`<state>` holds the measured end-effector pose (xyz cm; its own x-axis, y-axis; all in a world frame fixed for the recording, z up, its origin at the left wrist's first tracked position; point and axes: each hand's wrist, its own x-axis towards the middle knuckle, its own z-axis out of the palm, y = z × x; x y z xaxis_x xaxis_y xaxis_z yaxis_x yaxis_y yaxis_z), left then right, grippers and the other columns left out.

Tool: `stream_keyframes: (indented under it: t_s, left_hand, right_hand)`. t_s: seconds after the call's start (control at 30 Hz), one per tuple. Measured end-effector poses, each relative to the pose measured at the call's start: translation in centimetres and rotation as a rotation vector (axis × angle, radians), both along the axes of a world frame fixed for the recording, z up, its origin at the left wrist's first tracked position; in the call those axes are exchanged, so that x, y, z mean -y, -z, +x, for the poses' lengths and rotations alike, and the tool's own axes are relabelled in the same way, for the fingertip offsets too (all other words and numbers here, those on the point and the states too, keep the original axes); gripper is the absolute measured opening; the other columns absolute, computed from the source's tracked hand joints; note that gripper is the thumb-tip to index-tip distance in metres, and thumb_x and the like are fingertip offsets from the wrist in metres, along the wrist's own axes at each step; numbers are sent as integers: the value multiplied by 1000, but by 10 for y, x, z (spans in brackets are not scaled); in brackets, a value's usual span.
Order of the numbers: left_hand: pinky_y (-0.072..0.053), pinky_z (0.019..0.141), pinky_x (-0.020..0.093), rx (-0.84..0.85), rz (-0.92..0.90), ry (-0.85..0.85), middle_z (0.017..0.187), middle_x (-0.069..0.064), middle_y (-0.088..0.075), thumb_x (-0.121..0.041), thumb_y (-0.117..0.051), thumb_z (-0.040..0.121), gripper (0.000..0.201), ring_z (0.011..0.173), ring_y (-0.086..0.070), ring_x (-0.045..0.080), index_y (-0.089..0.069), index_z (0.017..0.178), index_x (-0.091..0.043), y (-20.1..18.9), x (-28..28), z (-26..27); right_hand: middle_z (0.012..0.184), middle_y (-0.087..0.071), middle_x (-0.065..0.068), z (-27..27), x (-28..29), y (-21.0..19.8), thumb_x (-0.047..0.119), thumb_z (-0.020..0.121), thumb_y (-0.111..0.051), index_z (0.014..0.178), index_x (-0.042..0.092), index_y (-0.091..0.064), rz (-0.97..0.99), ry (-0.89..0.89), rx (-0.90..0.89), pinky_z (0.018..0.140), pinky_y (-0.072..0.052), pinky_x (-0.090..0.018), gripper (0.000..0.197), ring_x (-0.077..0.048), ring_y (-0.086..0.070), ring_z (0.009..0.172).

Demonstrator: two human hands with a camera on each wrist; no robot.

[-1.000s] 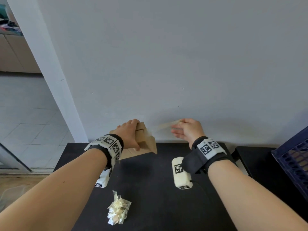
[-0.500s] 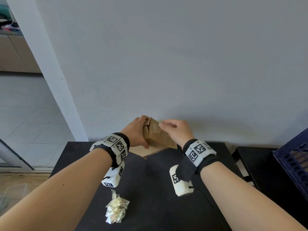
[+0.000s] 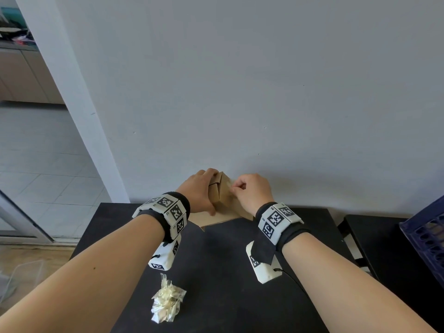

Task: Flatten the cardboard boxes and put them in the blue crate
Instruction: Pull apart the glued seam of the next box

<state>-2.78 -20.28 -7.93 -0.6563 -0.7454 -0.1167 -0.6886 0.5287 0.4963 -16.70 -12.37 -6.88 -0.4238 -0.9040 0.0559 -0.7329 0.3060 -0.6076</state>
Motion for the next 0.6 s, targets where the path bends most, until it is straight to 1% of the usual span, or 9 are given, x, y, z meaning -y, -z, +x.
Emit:
stream_keyframes:
  t_s: [0.07,0.1,0.2,0.3,0.37,0.43,0.47,0.53,0.6]
  left_hand:
    - [-43,92,33,43,-25,11,128,3,-45,-20,-86,57,99,117,-45,24,-30,140,-20,1,4,3]
    - [-43,93,34,69,-30,3,129,3,-45,-20,-86,58,100,118,-45,24,-30,140,-20,3,7,5]
    - [-43,96,37,150,-26,-25,130,3,-44,-22,-86,58,101,120,-43,25,-29,142,-21,8,15,14]
    - [-41,101,43,241,-51,18,133,-1,-42,-29,-85,60,103,123,-41,23,-26,144,-26,16,14,9]
    - [-37,104,44,277,-88,53,135,-3,-41,-33,-84,61,103,126,-40,23,-24,144,-29,23,9,1]
    - [-34,106,43,300,-108,78,137,-3,-39,-36,-84,62,104,127,-38,22,-21,145,-29,29,5,-6]
    - [-34,106,43,306,-105,85,137,-2,-39,-36,-83,62,105,128,-38,22,-21,146,-29,32,5,-8]
    - [-34,107,42,312,-83,92,139,-2,-39,-37,-83,63,105,129,-37,22,-19,147,-28,36,5,-11]
    - [-34,107,42,302,-57,97,141,-2,-38,-37,-83,63,106,130,-37,22,-19,147,-28,38,6,-12]
  right_hand:
    - [82,-72,-8,-14,-1,2,9,86,-54,77,2,-69,18,94,-6,74,-52,-29,19,-25,-66,81]
    - [80,-72,-9,-25,-3,3,8,84,-52,75,3,-70,21,155,12,75,-54,-31,21,-26,-67,79]
    - [71,-72,-5,-56,-13,2,8,81,-56,64,14,-68,11,276,98,80,-56,-36,22,-26,-69,76]
    - [64,-69,-1,-65,-22,5,6,82,-61,56,21,-63,-27,284,209,83,-56,-39,30,-24,-70,74]
    - [69,-70,-5,-61,-24,7,5,86,-60,61,19,-63,-36,280,307,84,-57,-37,30,-23,-69,73]
    - [79,-70,-10,-56,-26,10,4,89,-58,71,13,-65,-39,266,375,79,-58,-32,22,-21,-67,73]
    - [81,-70,-10,-55,-27,11,5,90,-58,76,11,-66,-30,240,381,74,-58,-28,17,-20,-66,74]
    - [78,-65,-2,-54,-31,12,7,89,-61,82,10,-66,11,173,390,66,-56,-19,9,-18,-64,75]
    - [74,-62,2,-51,-35,11,8,85,-67,82,9,-67,59,133,437,68,-57,-19,4,-16,-63,73]
